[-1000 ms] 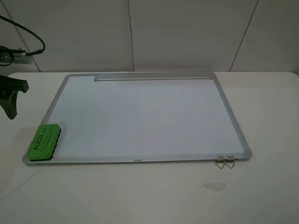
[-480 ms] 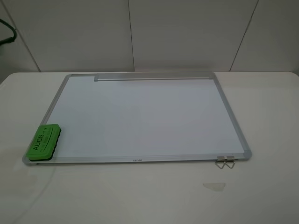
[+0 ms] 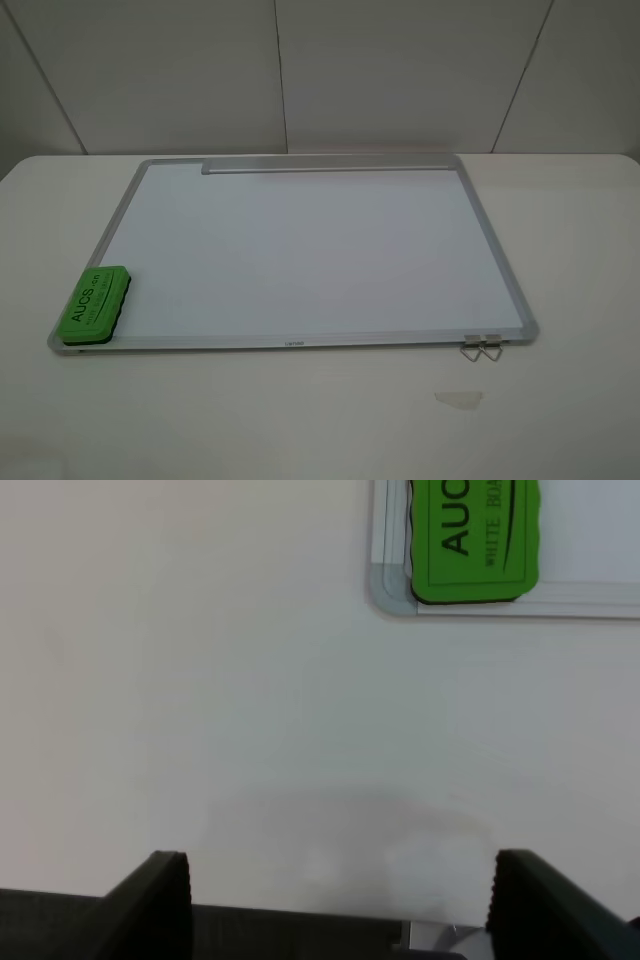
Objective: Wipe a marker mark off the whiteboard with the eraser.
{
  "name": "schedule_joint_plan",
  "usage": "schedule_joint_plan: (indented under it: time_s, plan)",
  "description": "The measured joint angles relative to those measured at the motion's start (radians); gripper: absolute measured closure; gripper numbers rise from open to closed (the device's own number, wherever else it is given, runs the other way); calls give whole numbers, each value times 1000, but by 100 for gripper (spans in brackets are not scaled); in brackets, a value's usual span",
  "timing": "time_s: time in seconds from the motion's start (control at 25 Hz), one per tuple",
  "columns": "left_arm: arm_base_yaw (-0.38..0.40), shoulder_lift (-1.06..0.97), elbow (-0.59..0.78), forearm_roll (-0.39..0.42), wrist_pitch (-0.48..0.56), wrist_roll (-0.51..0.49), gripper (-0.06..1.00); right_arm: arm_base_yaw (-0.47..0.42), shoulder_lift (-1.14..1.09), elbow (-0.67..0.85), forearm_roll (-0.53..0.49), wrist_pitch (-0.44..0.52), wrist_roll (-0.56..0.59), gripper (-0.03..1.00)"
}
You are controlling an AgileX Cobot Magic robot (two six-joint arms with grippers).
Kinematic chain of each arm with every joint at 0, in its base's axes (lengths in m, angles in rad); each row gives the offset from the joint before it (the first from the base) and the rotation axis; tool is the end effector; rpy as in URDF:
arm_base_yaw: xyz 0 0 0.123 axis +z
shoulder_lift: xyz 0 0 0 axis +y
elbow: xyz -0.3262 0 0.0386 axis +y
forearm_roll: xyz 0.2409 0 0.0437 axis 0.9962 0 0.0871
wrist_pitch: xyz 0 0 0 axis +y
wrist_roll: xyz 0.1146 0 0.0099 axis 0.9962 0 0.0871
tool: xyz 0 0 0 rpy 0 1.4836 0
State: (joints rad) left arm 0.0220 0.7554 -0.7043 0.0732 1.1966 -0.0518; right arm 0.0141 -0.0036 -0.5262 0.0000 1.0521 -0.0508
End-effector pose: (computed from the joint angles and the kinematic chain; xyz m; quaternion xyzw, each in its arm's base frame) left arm 0.0774 0.0095 0.3008 -0.0299 0.9779 0.0330 0.2041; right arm -0.0363 -0.0005 0.2713 -0.0274 0.8426 -0.0099 0.5377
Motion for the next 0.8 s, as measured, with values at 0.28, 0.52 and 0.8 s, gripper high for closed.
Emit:
schedule_joint_plan:
  time_s: [0.28,0.52,0.8]
  plan:
    - [0,-231,123,-21,1,7,31,0,0,0,0,0,0,15]
    - [0,-393,148,-28,3,10,31,0,0,0,0,0,0,15]
    - [0,-519,168,-73,-75,10,31,0,0,0,0,0,0,15]
